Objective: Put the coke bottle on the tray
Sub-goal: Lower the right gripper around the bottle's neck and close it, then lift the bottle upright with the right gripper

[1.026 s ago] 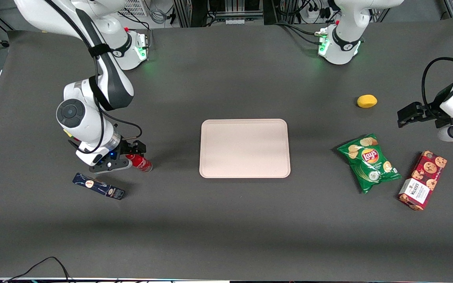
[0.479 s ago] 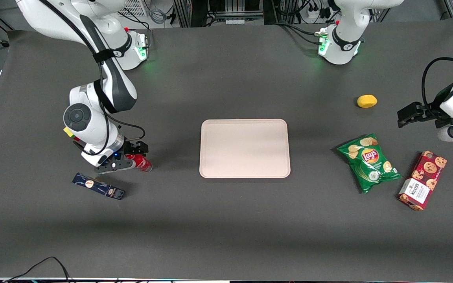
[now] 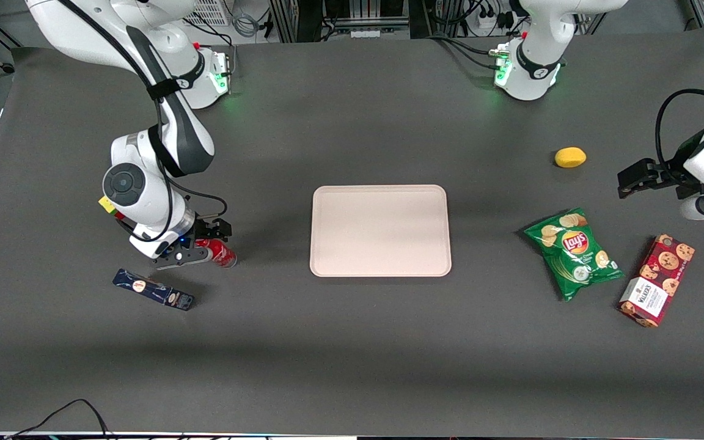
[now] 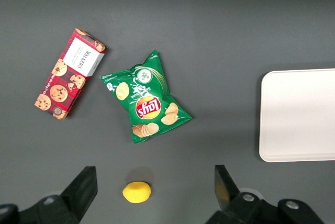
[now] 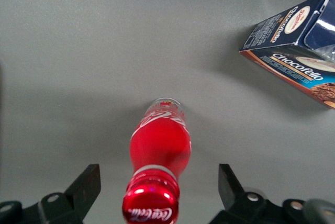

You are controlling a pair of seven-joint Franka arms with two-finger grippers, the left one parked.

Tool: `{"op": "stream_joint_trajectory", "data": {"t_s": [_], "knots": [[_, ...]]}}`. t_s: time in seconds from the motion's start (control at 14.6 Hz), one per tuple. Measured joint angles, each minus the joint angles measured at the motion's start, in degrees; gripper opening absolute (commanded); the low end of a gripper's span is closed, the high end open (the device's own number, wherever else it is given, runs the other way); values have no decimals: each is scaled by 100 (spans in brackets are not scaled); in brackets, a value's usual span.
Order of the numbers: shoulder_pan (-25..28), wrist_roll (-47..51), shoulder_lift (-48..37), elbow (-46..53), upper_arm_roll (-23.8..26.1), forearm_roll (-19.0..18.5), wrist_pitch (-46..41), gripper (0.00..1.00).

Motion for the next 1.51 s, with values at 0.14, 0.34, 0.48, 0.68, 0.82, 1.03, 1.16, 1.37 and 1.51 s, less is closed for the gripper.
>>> {"op": "stream_joint_trajectory", "data": {"t_s": [0.14,0.34,0.48,0.68,0.82,1.03,1.16,1.37,1.51], "knots": [[0,-1,1,0,0,0,12,87],[0,-2,4,0,0,0,33,56],[0,-2,19,0,0,0,42,33],[0,-3,35,3,1,0,47,0],[0,-3,32,8,3,0,47,0],[1,-3,32,18,6,0,47,0],[3,-3,30,124,36,0,-46,0],[25,-3,-9,872,55,61,-1076,0],[40,-3,-125,1450,59,105,-1722,0]]}}
